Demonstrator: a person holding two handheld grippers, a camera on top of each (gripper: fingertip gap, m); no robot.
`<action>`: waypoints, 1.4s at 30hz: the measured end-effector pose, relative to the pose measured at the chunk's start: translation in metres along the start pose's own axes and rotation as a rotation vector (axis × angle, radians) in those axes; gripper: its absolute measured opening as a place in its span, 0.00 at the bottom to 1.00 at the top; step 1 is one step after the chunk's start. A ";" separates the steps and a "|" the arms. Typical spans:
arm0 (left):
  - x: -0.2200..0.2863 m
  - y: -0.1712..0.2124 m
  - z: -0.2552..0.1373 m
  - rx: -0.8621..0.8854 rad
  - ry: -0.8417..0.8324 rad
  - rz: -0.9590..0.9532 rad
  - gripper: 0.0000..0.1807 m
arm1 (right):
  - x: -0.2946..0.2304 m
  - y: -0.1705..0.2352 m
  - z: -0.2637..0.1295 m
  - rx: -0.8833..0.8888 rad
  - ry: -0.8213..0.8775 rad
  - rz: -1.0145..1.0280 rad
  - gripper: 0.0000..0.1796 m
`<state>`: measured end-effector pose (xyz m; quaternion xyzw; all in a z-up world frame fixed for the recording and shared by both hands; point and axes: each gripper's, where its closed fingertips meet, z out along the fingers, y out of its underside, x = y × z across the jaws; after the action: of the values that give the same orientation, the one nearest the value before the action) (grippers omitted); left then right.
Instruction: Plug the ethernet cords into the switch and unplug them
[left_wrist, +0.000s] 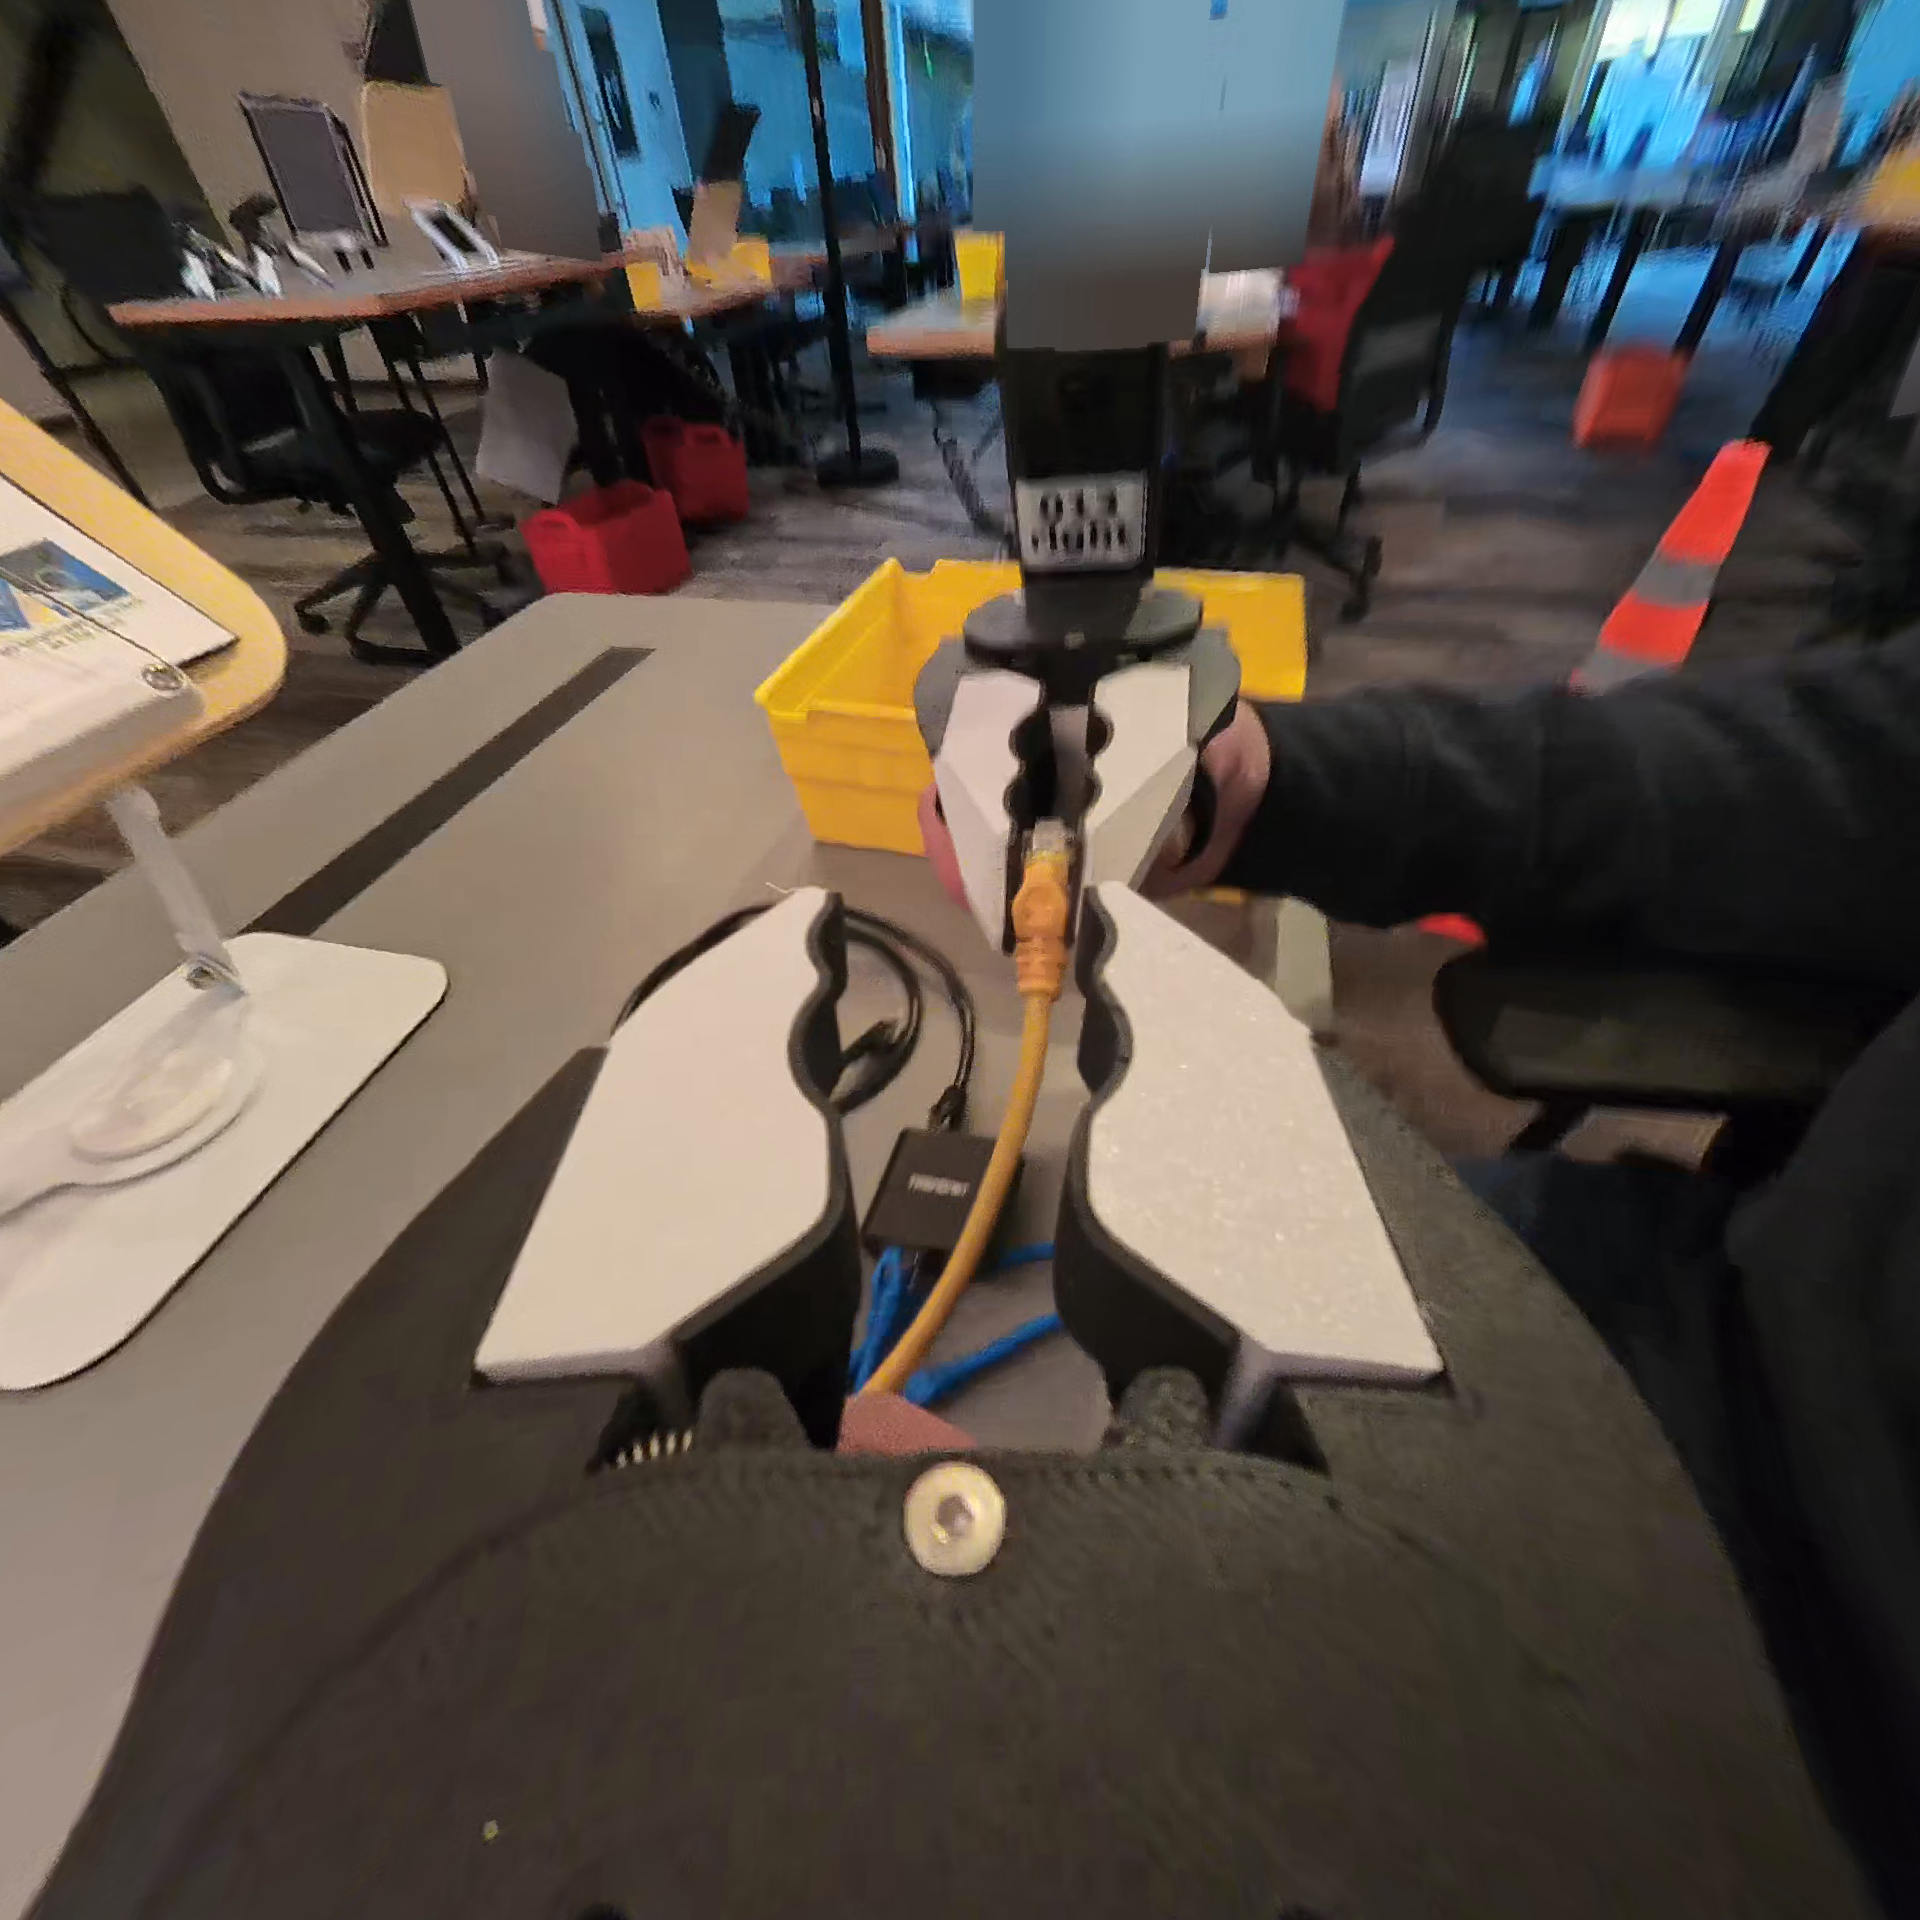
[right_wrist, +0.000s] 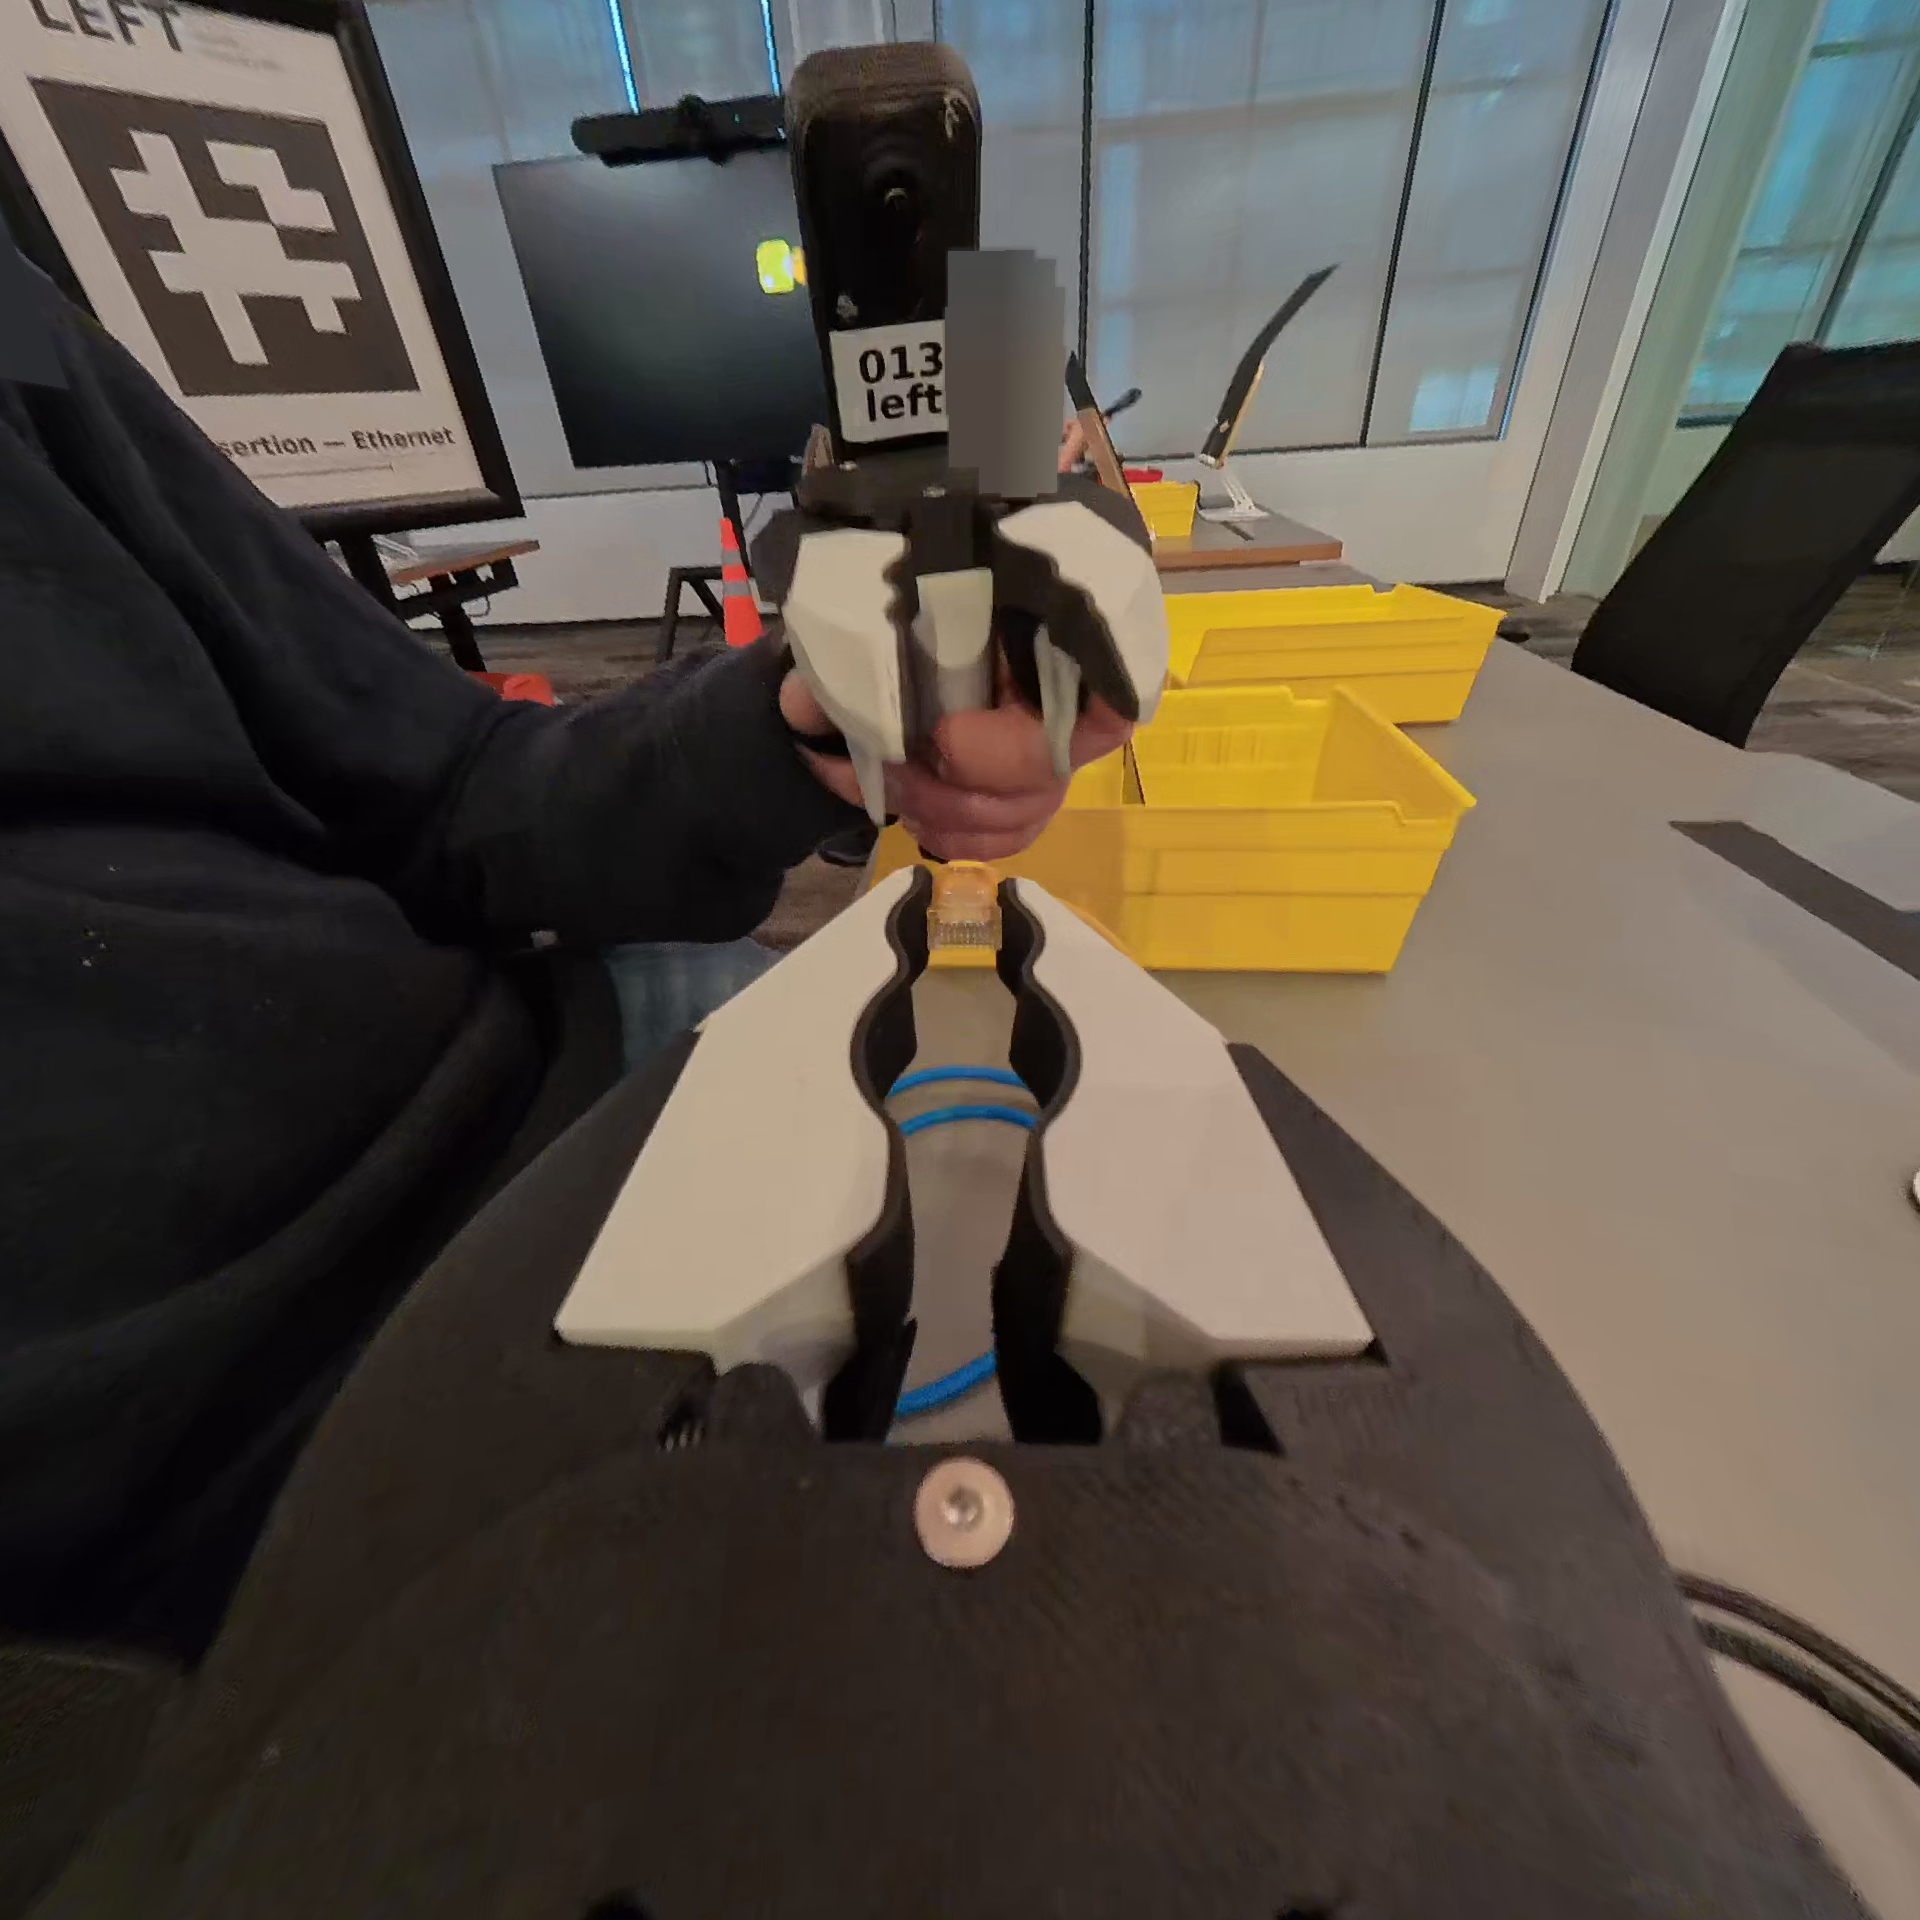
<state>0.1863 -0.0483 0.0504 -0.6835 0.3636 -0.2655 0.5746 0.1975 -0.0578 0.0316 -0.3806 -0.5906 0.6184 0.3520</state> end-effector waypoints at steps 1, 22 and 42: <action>0.002 0.006 0.002 -0.059 0.015 0.026 0.24 | -0.002 -0.005 0.001 0.020 -0.012 -0.005 0.06; 0.028 -0.003 0.012 0.154 0.105 -0.093 0.05 | -0.012 -0.032 -0.002 0.244 -0.084 0.039 0.06; 0.032 -0.023 0.018 0.338 0.007 -0.099 0.05 | -0.017 -0.045 -0.011 0.342 -0.119 0.049 0.06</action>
<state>0.2237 -0.0617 0.0676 -0.5934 0.2818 -0.3532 0.6661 0.2148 -0.0654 0.0773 -0.2920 -0.4871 0.7397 0.3610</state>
